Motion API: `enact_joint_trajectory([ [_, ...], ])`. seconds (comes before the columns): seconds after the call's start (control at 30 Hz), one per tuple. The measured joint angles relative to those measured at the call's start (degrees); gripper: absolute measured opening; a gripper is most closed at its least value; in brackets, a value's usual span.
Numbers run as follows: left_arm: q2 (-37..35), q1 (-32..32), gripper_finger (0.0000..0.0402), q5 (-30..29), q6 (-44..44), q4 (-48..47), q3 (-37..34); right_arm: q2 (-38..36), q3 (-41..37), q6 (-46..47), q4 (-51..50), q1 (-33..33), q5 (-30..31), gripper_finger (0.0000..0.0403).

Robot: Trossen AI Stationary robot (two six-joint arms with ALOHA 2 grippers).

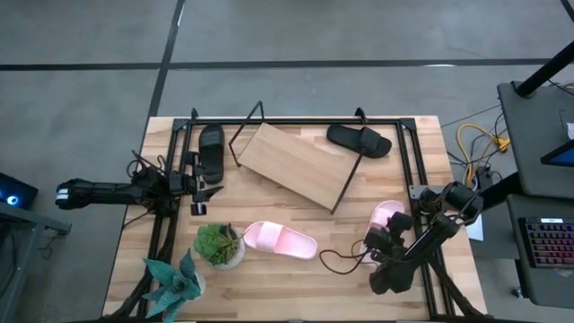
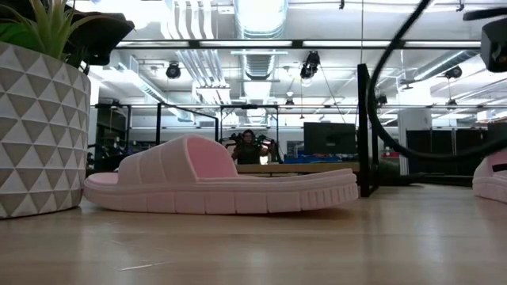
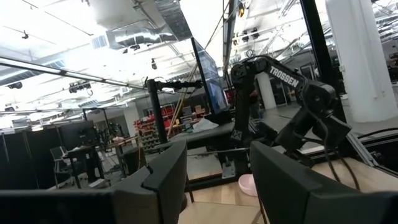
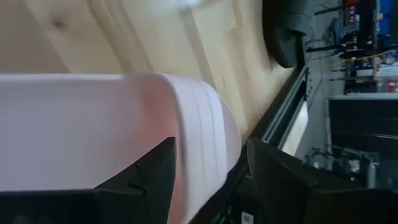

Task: Pick and place slides into the shelf
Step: Put the right pink slide on the shelf

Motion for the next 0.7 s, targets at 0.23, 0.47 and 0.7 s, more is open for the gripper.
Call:
enact_joint_trajectory([
  [0.23, 0.0, 0.0, 0.0162, 0.0, 0.0, 0.0, 0.0, 0.0, -3.9, -0.1, 1.4, -0.2, -2.8, 0.0189],
  [0.47, 0.0, 0.0, 0.0162, 0.0, 0.0, 0.0, 0.0, 0.0, -6.8, -0.2, 6.4, -0.3, -2.8, 0.0189],
  [0.7, 0.1, 0.0, 0.0162, 0.0, 0.0, 0.0, 0.0, -0.1, -8.2, 0.9, 8.3, -0.8, -3.2, 0.0189],
])
